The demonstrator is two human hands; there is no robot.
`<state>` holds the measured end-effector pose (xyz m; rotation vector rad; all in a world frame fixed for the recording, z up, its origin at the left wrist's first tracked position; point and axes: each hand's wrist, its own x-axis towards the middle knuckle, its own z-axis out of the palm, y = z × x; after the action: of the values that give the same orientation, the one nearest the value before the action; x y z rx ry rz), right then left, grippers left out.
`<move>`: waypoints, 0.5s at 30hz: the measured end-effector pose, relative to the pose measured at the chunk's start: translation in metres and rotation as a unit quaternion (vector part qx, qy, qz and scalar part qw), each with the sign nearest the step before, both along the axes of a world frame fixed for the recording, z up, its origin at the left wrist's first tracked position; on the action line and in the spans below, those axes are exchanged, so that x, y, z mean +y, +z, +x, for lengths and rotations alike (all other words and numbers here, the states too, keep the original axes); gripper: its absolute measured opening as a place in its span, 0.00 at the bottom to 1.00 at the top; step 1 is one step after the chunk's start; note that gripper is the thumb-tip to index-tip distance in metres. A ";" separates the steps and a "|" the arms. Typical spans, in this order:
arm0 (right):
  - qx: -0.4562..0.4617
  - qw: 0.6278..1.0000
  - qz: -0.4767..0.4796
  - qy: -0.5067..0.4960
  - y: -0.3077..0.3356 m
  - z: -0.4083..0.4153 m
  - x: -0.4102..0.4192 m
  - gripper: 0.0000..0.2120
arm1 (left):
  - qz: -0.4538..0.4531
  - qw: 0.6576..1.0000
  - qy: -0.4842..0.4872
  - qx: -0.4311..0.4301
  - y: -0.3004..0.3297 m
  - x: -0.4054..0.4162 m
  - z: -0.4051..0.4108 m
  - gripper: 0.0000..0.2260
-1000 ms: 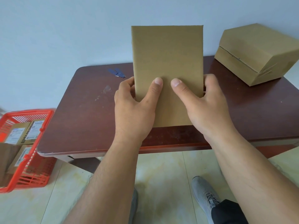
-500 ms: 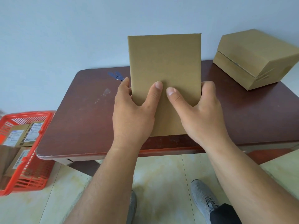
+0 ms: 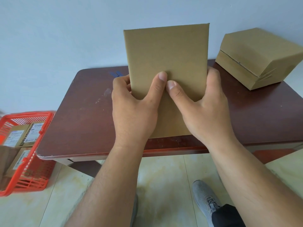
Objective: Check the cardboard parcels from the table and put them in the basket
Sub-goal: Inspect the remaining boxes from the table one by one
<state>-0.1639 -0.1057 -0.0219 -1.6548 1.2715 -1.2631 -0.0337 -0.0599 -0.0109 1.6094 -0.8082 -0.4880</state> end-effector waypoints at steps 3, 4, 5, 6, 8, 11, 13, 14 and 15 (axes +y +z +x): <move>-0.020 1.000 0.004 -0.012 0.006 0.001 0.000 0.23 | -0.004 1.000 -0.006 -0.004 0.002 0.001 -0.003 0.25; -0.028 0.999 0.003 -0.019 0.009 0.002 -0.001 0.23 | -0.007 1.000 -0.008 -0.007 0.004 0.001 -0.004 0.24; -0.036 0.999 0.002 -0.023 0.014 0.002 -0.002 0.23 | -0.011 1.000 -0.009 -0.009 0.007 0.002 -0.005 0.24; -0.041 0.999 0.003 -0.027 0.018 0.002 -0.001 0.24 | -0.012 1.000 -0.010 -0.013 0.010 0.003 -0.006 0.24; -0.044 0.999 0.004 -0.028 0.027 0.000 0.004 0.26 | -0.016 1.000 -0.006 -0.022 0.019 0.009 -0.010 0.23; -0.046 0.999 0.003 -0.015 0.037 -0.005 0.023 0.25 | -0.019 1.000 -0.001 -0.012 0.036 0.026 -0.015 0.24; -0.048 0.999 -0.002 -0.009 0.046 -0.009 0.040 0.25 | -0.015 1.000 0.003 -0.002 0.048 0.042 -0.017 0.24; -0.048 0.999 0.000 -0.005 0.052 -0.011 0.048 0.25 | -0.013 1.000 0.004 0.002 0.053 0.051 -0.019 0.24; -0.047 0.999 0.006 -0.001 0.059 -0.012 0.056 0.24 | -0.012 1.000 0.003 0.005 0.058 0.061 -0.021 0.24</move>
<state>-0.1764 -0.0492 0.0371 -1.5672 1.2205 -1.3168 -0.0547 0.0006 0.0470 1.5857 -0.7981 -0.4800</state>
